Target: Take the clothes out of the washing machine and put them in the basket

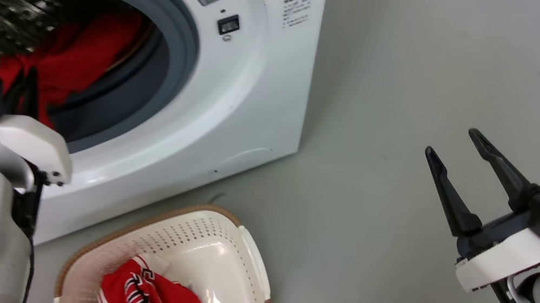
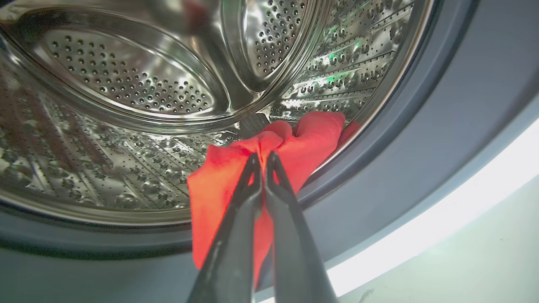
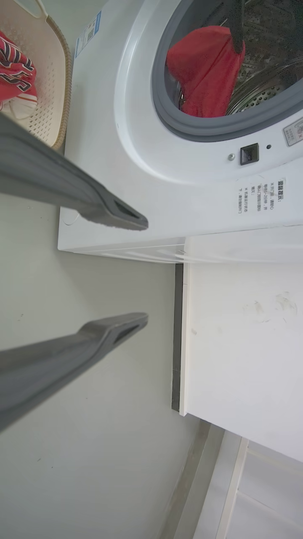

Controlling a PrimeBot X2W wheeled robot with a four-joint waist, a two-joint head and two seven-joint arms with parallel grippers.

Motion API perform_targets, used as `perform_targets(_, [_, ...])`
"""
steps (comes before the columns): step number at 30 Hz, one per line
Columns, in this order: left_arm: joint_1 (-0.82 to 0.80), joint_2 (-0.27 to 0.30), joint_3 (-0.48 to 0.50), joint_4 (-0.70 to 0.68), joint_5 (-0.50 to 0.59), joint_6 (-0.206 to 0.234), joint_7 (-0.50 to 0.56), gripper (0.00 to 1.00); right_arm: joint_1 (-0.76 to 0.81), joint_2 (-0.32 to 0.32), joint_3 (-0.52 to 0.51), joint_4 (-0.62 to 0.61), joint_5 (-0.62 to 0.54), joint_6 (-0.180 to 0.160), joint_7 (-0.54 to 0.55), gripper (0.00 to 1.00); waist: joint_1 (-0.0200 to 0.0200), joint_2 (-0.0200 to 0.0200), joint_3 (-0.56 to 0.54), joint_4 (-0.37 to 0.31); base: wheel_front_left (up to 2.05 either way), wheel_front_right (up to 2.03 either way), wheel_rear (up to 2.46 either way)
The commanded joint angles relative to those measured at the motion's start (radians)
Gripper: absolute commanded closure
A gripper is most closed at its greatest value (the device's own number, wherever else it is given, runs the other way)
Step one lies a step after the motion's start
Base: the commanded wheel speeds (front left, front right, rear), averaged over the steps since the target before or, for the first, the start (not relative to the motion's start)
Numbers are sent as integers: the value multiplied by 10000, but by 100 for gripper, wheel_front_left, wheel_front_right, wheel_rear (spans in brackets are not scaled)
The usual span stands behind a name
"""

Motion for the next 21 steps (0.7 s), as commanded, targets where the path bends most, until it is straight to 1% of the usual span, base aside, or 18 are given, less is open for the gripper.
perform_targets(1, [218,-27,35,-182,68,120,-64,100,147,0,-46,31,-81,-10,-20,0,2,-1,-423,312,0,0,0])
perform_targets(3, [550,-6,211,-866,227,353,-97,100,255,0,-56,69,-136,-10,-20,0,2,-1,-648,428,0,0,0])
perform_targets(6, [1330,104,679,-2293,574,789,-102,100,434,-3,-78,156,-165,-10,-20,0,2,-1,-997,589,0,0,0])
perform_targets(10, [2337,251,1292,-4244,1112,1182,-89,100,583,0,-100,211,-184,-9,-20,0,2,-1,-1401,774,0,0,0])
perform_targets(13, [3079,364,1702,-5435,1436,1381,-89,100,684,0,-92,277,-209,-10,-20,0,2,-1,-1691,915,0,0,0])
perform_targets(17, [3821,454,2062,-6853,1674,1515,-90,100,831,0,-150,342,-259,-10,-20,0,2,-1,-2012,1097,0,0,0])
perform_targets(21, [4527,515,2156,-7942,1784,1693,-89,100,938,0,-296,333,-208,-10,-20,0,2,-1,-2230,1300,0,0,0])
